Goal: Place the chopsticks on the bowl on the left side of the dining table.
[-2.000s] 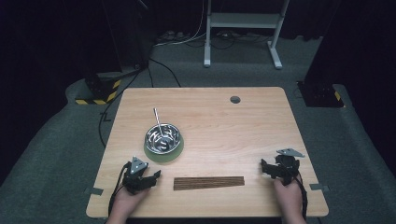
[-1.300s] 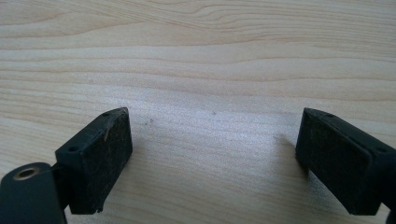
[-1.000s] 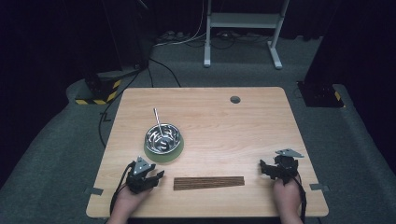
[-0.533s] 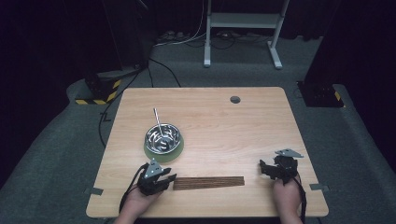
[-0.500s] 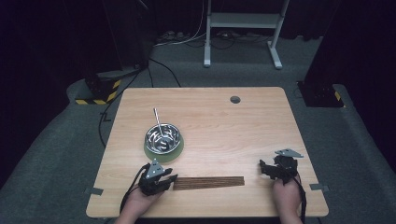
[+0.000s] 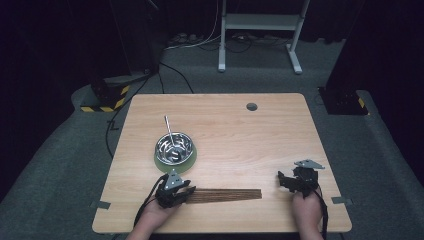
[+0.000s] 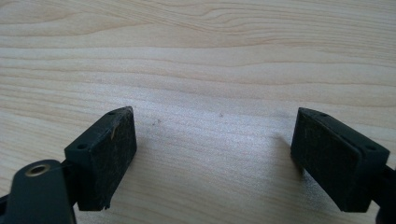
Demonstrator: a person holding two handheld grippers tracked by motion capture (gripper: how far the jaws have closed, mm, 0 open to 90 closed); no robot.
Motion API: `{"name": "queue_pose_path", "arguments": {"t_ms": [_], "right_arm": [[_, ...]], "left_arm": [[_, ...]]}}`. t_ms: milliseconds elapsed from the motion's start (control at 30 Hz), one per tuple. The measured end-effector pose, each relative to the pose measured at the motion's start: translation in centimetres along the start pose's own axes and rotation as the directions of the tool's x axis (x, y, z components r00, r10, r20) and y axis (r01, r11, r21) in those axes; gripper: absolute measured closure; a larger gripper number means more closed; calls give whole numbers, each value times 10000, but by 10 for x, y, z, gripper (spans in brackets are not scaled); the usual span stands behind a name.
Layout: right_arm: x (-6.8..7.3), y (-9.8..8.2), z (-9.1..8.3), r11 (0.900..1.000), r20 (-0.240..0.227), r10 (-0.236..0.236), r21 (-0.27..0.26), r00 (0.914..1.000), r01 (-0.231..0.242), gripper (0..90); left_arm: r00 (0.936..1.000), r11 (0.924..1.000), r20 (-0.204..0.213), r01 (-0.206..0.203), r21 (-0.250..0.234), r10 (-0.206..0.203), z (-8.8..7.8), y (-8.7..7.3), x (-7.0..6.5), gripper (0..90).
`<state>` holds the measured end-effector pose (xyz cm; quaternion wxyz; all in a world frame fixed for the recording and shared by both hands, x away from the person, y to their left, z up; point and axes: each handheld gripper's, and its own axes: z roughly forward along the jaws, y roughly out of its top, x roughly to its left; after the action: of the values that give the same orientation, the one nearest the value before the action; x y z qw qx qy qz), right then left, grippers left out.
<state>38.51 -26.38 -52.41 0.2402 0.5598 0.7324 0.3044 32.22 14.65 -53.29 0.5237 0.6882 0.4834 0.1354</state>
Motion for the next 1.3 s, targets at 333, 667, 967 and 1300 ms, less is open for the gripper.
{"name": "queue_pose_path", "arguments": {"t_ms": [333,667,967,1300], "right_arm": [[0,0,0,10000,-19,-85,-16,10000,85,141],[-1,0,0,9998,-33,-208,-76,9998,208,144],[0,0,0,9999,-96,-138,-27,9999,138,145],[0,0,0,9997,-126,-236,-65,9996,235,145]], "left_arm": [[9999,9999,165,-12,132,10,9,3,0,680],[9990,9995,444,7,319,-21,7,4,1,824],[9983,9982,544,-252,538,223,-7,3,14,831],[9991,9993,-273,-325,188,330,2,5,15,678]]}}
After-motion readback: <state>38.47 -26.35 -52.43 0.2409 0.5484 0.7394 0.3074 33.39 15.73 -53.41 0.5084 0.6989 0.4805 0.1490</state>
